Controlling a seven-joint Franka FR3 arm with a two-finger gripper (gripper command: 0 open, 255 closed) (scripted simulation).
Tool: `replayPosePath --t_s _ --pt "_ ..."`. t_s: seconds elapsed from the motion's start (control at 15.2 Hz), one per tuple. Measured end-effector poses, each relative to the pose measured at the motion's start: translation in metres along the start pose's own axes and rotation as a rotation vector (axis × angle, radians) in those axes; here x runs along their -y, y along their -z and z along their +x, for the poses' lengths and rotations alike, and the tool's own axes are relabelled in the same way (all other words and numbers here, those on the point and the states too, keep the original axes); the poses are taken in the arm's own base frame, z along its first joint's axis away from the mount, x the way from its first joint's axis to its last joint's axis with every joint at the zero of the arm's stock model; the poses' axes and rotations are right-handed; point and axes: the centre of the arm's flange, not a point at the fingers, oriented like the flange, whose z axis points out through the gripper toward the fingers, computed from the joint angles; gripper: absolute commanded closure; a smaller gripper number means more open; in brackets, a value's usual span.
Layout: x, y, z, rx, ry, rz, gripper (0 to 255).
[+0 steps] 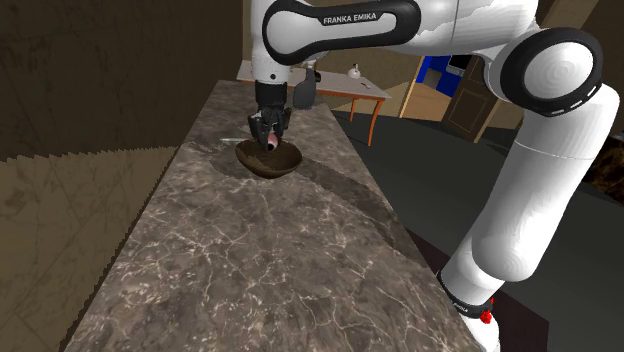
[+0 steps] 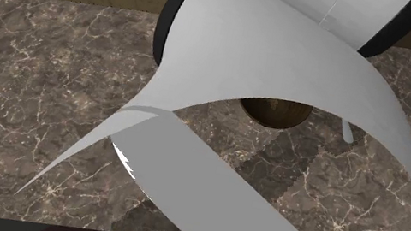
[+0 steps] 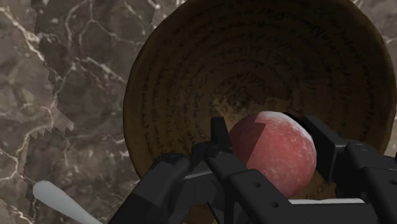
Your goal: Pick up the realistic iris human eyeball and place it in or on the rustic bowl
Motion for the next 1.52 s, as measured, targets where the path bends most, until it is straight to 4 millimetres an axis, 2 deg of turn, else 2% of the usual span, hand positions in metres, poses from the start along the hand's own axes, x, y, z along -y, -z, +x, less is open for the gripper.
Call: replayPosePath --t_s 0.33,0.4,0.79,1.06,1.12,1.52 --pt "0.0 -0.002 0.001 0.0 0.0 0.0 255" --pt "0.0 -0.002 0.001 0.0 0.0 0.0 0" --pt "0.0 -0.002 0.001 0.0 0.0 0.0 0" --pt "0.001 0.038 0.001 -0.002 0.0 0.0 0" --pt "0.001 0.043 0.001 -0.002 0.0 0.0 0" --pt "0.0 0.048 0.001 -0.001 0.0 0.0 0"
